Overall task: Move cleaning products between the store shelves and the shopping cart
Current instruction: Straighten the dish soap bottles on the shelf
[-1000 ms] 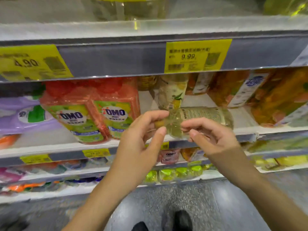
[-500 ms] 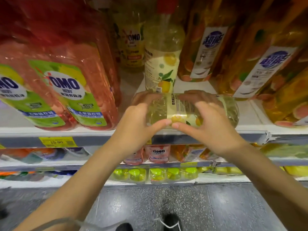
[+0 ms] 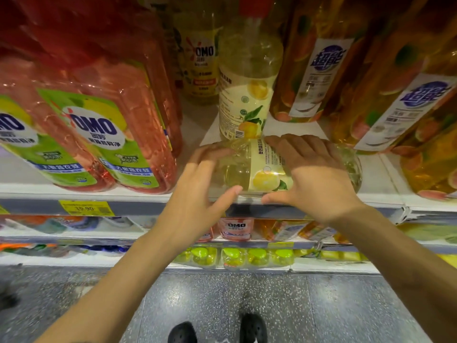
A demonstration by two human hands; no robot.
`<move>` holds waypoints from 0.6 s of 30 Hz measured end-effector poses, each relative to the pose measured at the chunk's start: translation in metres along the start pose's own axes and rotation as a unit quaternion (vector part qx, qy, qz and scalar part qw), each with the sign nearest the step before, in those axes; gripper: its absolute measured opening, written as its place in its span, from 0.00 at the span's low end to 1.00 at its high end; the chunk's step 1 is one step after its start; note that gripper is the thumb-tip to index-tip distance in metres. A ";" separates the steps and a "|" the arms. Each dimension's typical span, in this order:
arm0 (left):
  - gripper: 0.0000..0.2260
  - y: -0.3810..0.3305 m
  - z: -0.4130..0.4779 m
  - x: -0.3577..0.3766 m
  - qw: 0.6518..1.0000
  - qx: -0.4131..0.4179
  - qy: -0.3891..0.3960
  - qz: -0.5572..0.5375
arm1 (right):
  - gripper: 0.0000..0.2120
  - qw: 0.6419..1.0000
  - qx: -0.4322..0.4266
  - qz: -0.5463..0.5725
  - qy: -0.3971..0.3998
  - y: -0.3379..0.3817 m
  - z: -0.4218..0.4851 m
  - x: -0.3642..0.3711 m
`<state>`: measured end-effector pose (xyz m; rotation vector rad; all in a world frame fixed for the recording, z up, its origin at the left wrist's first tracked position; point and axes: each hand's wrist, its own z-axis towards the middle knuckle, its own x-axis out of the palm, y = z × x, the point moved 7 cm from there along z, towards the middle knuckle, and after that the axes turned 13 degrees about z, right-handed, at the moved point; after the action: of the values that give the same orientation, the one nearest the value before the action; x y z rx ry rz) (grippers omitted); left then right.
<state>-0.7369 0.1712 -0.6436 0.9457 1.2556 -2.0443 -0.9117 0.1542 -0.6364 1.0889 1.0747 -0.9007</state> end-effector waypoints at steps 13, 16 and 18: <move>0.28 0.027 -0.027 0.005 0.959 -0.147 -0.128 -0.204 | 0.46 0.994 -0.049 0.039 -0.087 -0.002 -0.004 -0.019; 0.26 0.020 -0.030 0.003 0.951 -0.123 -0.153 -0.239 | 0.42 0.965 -0.005 0.256 -0.055 -0.009 -0.005 -0.030; 0.28 0.019 -0.025 0.010 0.939 -0.155 -0.123 -0.280 | 0.41 0.925 -0.002 0.380 -0.031 -0.011 -0.004 -0.036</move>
<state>-0.7218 0.1851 -0.6690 0.1811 1.7787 -2.1825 -0.9323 0.1576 -0.6049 1.3212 0.5130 -0.3019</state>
